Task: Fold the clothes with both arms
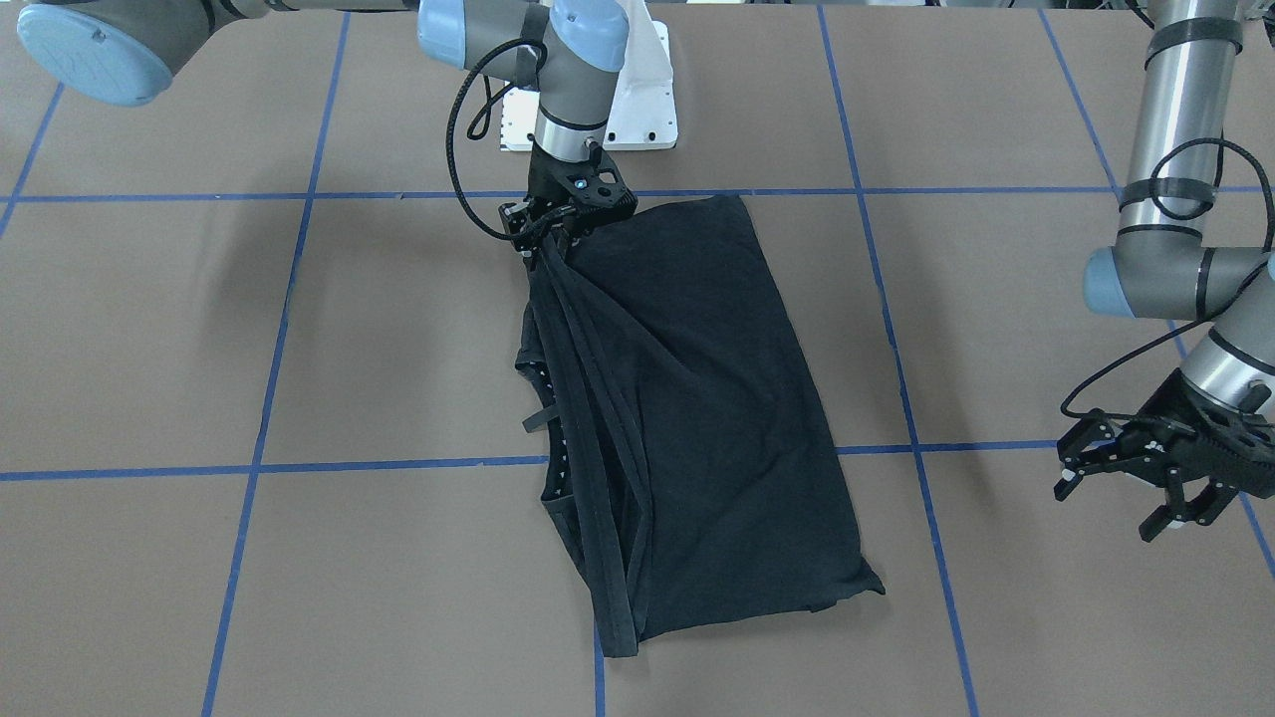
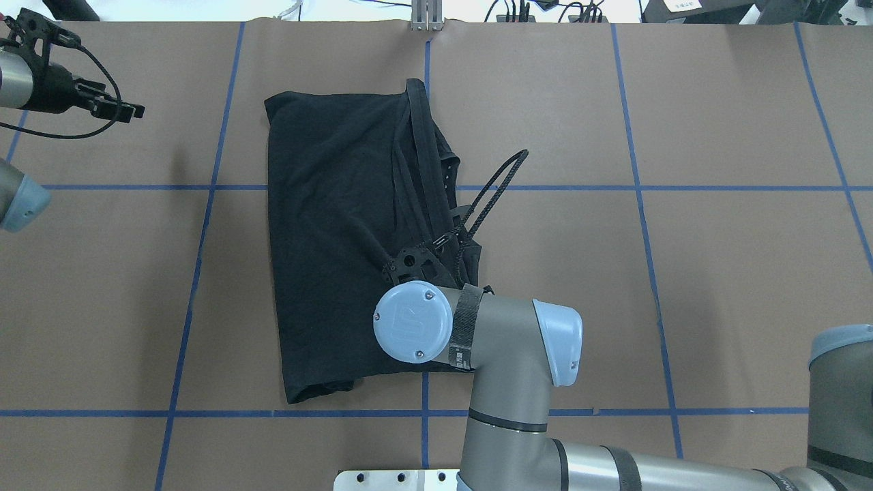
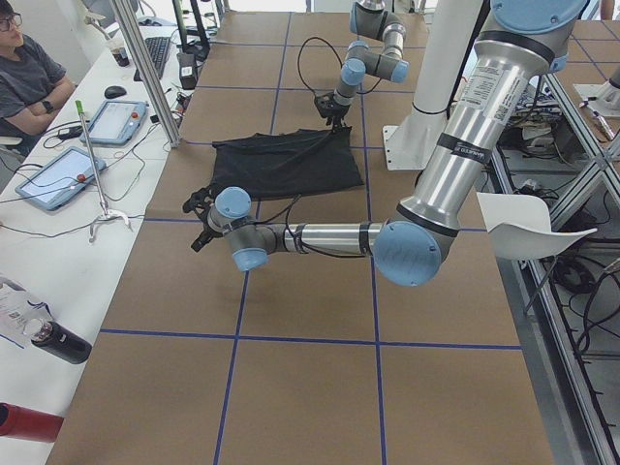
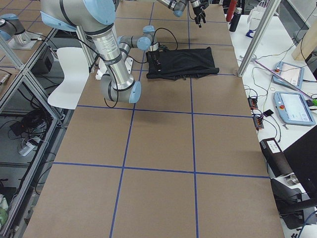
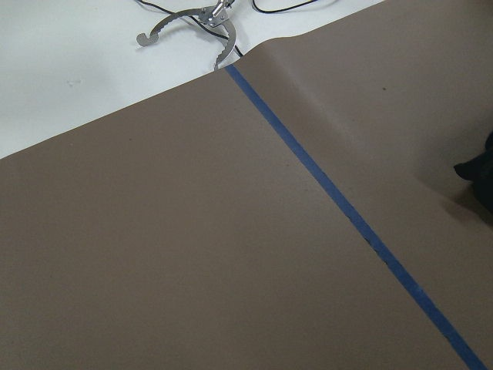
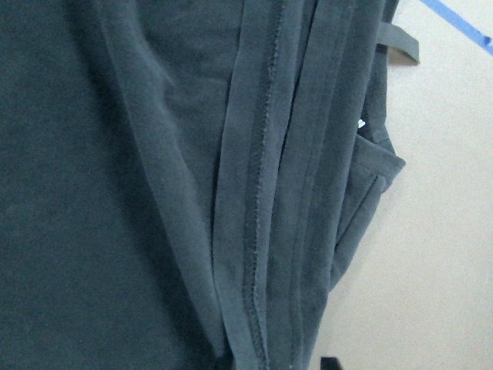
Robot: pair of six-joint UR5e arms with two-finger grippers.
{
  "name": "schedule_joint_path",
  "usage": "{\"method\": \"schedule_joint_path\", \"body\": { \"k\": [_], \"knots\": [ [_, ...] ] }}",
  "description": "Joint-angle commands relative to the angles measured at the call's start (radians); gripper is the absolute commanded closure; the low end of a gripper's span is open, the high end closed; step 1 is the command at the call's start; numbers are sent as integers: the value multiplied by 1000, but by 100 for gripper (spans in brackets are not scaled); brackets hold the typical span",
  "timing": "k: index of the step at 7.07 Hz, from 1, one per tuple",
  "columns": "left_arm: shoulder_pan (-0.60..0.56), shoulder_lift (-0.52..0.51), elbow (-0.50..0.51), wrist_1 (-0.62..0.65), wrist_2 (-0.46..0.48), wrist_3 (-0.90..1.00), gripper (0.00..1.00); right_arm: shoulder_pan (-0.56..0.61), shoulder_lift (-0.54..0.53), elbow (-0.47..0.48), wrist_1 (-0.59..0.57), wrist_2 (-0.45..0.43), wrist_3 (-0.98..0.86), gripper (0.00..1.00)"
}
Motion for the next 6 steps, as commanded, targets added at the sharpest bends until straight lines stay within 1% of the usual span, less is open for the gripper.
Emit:
{"method": "schedule_joint_path", "body": {
  "k": [1,2,3,5,6],
  "knots": [
    [0,0,0,0,0,0,0,-1,1,2,0,0,0,67],
    [0,0,0,0,0,0,0,-1,-1,3,0,2,0,75],
    [0,0,1,0,0,0,0,-1,1,4,0,0,0,77],
    [0,0,2,0,0,0,0,-1,1,7,0,0,0,87],
    [0,0,0,0,0,-2,0,0,-2,19,0,3,0,95]
  ]
}}
